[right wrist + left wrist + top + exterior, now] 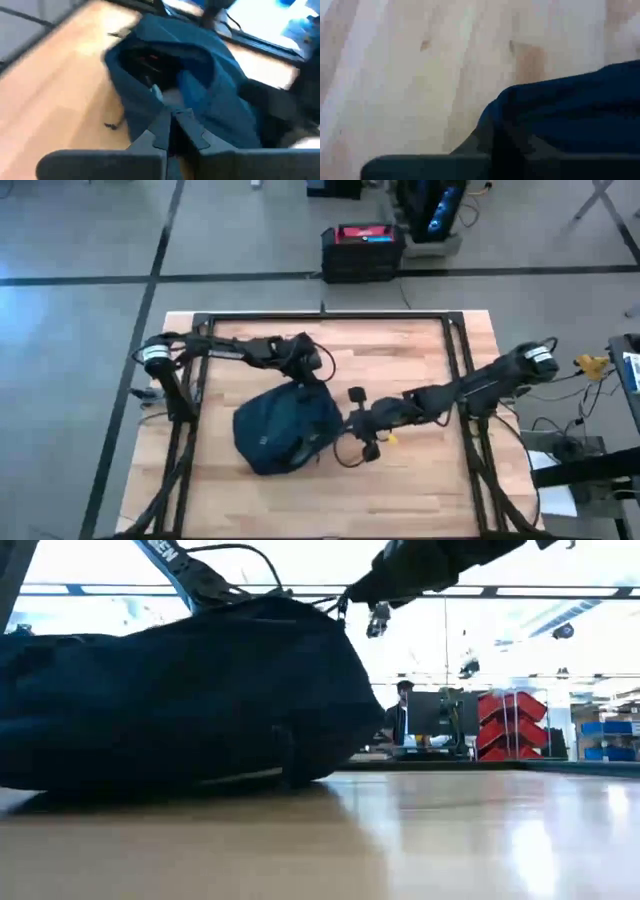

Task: Unpack backpack
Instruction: Close the dark blue backpack

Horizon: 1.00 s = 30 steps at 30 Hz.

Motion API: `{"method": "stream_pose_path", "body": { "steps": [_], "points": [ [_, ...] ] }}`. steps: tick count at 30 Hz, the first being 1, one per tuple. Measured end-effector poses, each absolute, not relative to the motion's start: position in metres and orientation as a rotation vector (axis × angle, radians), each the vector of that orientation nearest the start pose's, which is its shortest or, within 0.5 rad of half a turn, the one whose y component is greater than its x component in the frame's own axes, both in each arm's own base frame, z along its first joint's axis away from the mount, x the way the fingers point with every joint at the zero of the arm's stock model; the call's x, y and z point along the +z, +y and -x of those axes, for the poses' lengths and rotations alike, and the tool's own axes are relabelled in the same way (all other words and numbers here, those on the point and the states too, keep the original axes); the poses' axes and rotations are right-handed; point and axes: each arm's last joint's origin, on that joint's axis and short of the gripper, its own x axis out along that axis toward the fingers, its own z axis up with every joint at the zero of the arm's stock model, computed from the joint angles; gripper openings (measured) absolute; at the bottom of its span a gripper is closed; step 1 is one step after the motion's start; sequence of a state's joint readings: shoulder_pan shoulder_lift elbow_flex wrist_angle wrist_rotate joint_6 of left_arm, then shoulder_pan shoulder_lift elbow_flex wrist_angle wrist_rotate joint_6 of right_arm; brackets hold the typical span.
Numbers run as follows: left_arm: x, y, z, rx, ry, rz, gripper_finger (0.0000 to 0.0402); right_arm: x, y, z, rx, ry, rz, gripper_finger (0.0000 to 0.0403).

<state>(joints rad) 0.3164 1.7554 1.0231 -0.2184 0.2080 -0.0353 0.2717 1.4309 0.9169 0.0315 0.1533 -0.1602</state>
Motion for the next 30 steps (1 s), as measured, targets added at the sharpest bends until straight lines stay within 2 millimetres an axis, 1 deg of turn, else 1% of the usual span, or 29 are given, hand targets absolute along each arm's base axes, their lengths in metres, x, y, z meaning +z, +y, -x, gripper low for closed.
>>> {"method": "stream_pose_path", "body": {
  "steps": [2, 5, 9, 12, 16, 20, 23, 27, 30],
  "points": [
    [0.162, 0.099, -0.329, 0.118, 0.926, 0.287, 0.0000, 0.250, 0.077, -0.300, 0.141, 0.490, 0.240, 0.0000],
    [0.158, 0.094, -0.325, 0.133, 0.966, 0.344, 0.0000, 0.247, 0.072, -0.296, 0.102, 0.558, 0.247, 0.0000],
    [0.160, 0.079, -0.317, 0.128, 1.072, 0.378, 0.0000, 0.248, 0.054, -0.285, -0.083, 0.658, 0.293, 0.0000],
    [0.171, 0.066, -0.307, 0.147, 1.144, 0.369, 0.0000, 0.252, 0.039, -0.278, -0.156, 0.694, 0.298, 0.0000],
    [0.194, 0.052, -0.289, 0.219, 1.186, 0.297, 0.0000, 0.254, 0.021, -0.276, -0.223, 0.699, 0.310, 0.0000],
    [0.216, 0.053, -0.279, 0.349, 1.105, 0.190, 0.0005, 0.253, 0.009, -0.281, -0.224, 0.684, 0.310, 0.0000],
    [0.231, 0.056, -0.278, 0.394, 0.999, 0.129, 0.0018, 0.250, 0.006, -0.285, -0.215, 0.683, 0.308, 0.0000],
    [0.246, 0.056, -0.276, 0.372, 0.906, 0.083, 0.0049, 0.250, 0.007, -0.285, -0.200, 0.682, 0.320, 0.0000],
    [0.253, 0.057, -0.272, 0.377, 0.879, 0.085, 0.0084, 0.250, 0.007, -0.285, -0.196, 0.682, 0.323, 0.0000]
  ]
}}
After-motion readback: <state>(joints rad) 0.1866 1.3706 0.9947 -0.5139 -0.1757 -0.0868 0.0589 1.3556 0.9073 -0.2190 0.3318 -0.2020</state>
